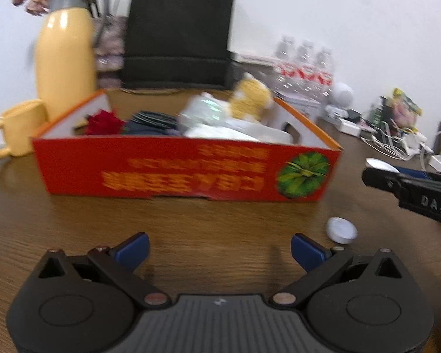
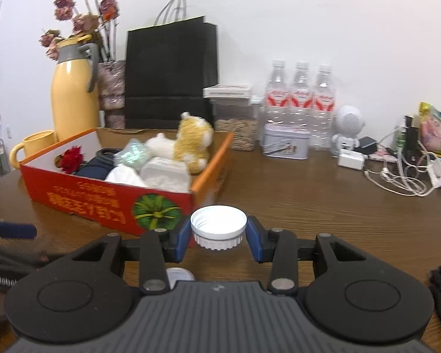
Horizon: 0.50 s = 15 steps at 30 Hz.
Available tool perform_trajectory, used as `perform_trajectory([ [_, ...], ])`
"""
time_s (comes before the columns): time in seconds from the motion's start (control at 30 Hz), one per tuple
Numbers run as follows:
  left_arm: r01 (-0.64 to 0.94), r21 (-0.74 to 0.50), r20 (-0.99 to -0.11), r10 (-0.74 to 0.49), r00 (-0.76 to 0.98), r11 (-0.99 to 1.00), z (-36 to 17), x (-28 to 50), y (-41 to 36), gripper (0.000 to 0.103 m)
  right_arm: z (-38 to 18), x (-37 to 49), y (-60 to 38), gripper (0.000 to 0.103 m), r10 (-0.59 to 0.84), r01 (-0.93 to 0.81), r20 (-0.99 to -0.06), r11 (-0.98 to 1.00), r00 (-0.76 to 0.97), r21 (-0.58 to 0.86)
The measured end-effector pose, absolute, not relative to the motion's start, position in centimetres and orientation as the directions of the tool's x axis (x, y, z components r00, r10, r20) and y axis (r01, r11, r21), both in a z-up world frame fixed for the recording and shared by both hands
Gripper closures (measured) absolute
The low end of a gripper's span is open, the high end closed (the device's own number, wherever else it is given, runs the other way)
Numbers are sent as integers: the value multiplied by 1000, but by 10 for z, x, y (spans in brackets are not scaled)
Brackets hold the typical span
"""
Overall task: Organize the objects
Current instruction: 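Grasp a white round cap with the right tool while left tool approaches another cap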
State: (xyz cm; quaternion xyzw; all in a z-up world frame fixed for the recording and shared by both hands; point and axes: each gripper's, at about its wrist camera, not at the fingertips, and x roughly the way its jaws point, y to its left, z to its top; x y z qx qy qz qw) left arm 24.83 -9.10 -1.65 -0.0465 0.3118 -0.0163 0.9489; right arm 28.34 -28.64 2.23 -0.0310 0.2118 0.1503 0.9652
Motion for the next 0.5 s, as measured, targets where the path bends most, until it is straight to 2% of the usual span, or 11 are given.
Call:
perform_trajectory([
  [0.13,56,-100,-607,-105,788,993,-19,253,-119,0,23,284,-306,63,255,-277,-410,961,876,6],
  [0.33,80,-76,-618,-109,778,994,-22,263,-155,0,24,283,-327,63,241,-254,-391,967,888,19],
  [0.5,38,-39,-634,-54,771,999,-23,279,-178,0,25,280,-328,63,255,-265,-378,964,890,26],
])
